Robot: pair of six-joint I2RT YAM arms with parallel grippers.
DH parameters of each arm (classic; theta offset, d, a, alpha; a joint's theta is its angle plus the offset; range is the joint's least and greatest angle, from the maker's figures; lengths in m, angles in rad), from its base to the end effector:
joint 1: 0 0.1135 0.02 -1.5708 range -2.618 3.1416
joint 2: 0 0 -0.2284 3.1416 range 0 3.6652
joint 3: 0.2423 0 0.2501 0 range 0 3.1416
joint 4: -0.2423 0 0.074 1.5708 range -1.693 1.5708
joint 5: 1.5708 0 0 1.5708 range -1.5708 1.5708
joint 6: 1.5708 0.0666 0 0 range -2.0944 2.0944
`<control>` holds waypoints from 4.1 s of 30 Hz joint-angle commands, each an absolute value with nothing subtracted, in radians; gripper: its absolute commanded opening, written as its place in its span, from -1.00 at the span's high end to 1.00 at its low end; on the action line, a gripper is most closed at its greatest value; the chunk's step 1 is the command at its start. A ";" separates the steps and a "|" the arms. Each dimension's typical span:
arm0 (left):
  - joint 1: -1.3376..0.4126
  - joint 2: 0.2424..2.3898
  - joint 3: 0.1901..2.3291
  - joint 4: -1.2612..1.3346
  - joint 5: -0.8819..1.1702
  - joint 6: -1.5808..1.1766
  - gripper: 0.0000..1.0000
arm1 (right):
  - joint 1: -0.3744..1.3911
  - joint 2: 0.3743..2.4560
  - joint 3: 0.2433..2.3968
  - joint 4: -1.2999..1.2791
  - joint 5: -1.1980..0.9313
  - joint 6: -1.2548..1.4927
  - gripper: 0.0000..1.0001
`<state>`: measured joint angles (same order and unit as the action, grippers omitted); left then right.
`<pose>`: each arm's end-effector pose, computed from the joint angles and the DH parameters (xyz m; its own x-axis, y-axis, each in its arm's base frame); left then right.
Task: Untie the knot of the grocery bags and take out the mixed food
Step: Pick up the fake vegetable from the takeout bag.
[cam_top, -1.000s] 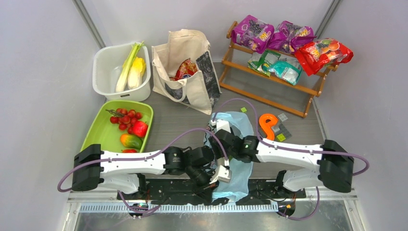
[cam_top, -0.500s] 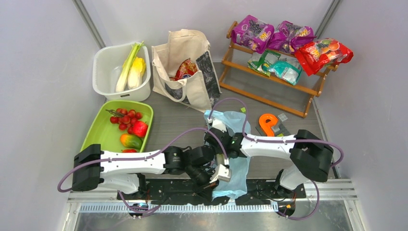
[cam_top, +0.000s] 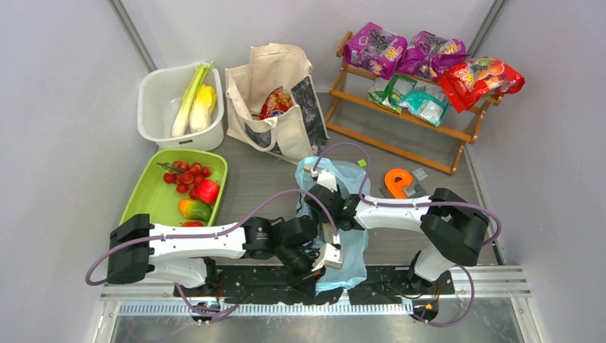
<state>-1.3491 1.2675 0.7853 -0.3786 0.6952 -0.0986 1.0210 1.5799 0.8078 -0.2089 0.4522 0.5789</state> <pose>0.0191 -0.2789 0.1771 -0.2487 0.7597 -0.6009 0.8204 -0.1645 -0.5476 0.1880 0.2511 0.1042 -0.7136 -0.2226 -0.6642 -0.2981 0.9545 0.0003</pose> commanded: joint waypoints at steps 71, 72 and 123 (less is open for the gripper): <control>-0.777 1.201 0.917 0.170 0.123 -0.397 1.00 | 0.986 0.841 0.431 0.056 0.213 0.368 0.89; -0.766 1.181 0.910 0.159 0.114 -0.387 1.00 | 0.986 0.830 0.422 0.047 0.224 0.377 0.89; -0.593 1.387 1.151 -0.074 0.145 -0.386 1.00 | 0.986 0.609 0.680 -0.220 -0.080 0.212 0.90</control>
